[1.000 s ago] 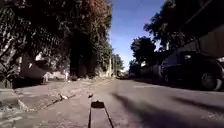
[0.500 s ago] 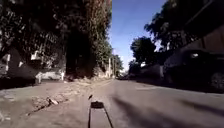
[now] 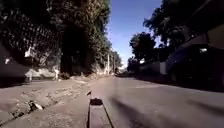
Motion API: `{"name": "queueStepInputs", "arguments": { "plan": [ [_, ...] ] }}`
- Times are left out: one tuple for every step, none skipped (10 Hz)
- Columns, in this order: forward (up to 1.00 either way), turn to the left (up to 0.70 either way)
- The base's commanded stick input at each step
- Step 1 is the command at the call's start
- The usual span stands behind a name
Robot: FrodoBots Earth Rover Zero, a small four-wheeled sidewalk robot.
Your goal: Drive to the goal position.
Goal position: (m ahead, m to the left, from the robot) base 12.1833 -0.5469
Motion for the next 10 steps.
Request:
{"name": "queueStepInputs", "arguments": {
  "plan": [
    [1.0,0.0],
    [1.0,-0.13],
    [1.0,-0.16],
    [1.0,-0.17],
    [1.0,-0.1],
    [1.0,-0.02],
    [1.0,0.0],
    [1.0,0.0],
    [1.0,0.0],
    [1.0,0.0]
  ]
}}
